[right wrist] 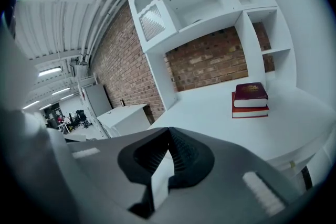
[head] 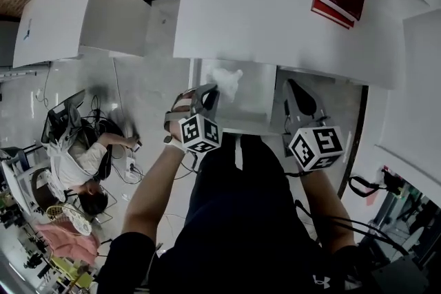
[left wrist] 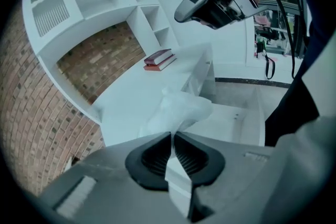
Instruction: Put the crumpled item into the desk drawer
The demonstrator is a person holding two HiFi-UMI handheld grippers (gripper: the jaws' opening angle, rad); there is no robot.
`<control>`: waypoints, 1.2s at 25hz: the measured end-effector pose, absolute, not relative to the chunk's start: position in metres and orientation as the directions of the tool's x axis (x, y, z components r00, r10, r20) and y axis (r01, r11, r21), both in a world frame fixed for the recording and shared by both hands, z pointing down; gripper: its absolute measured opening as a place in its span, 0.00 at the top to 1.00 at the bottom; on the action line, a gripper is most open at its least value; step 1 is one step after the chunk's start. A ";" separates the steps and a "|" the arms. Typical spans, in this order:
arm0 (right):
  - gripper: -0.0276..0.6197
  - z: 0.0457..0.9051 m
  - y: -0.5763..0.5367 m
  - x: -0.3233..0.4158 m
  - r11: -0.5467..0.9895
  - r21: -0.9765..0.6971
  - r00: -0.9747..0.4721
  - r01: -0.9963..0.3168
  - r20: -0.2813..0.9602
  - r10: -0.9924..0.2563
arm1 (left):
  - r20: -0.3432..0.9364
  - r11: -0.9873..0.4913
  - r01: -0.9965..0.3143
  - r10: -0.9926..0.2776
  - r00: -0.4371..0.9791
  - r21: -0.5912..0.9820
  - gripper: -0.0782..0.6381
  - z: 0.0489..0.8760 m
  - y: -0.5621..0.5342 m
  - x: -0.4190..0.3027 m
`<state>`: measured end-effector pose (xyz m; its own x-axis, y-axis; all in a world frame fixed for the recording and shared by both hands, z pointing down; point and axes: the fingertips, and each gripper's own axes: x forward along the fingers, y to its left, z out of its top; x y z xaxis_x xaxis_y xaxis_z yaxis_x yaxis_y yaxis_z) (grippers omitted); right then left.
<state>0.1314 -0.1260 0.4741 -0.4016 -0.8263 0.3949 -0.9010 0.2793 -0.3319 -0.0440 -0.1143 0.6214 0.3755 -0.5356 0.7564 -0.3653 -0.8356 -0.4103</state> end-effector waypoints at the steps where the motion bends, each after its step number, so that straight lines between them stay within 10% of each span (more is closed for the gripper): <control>1: 0.95 0.478 -0.126 0.132 0.268 -0.333 -0.393 -0.904 0.402 -0.827 | 0.765 -0.843 -0.350 -0.525 0.373 -0.408 0.86 0.629 -0.116 -0.043; 30: 0.95 0.597 -0.119 0.150 0.057 -0.358 -0.277 -0.932 0.603 -0.748 | 0.914 -0.938 -0.204 -0.325 0.245 -0.279 0.86 0.823 -0.161 -0.039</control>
<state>0.1498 -0.1189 0.5966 -0.2771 -0.7482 0.6029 -0.9321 0.0569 -0.3578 -0.0387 -0.1607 0.8226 0.2446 -0.3248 0.9136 -0.2042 -0.9384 -0.2789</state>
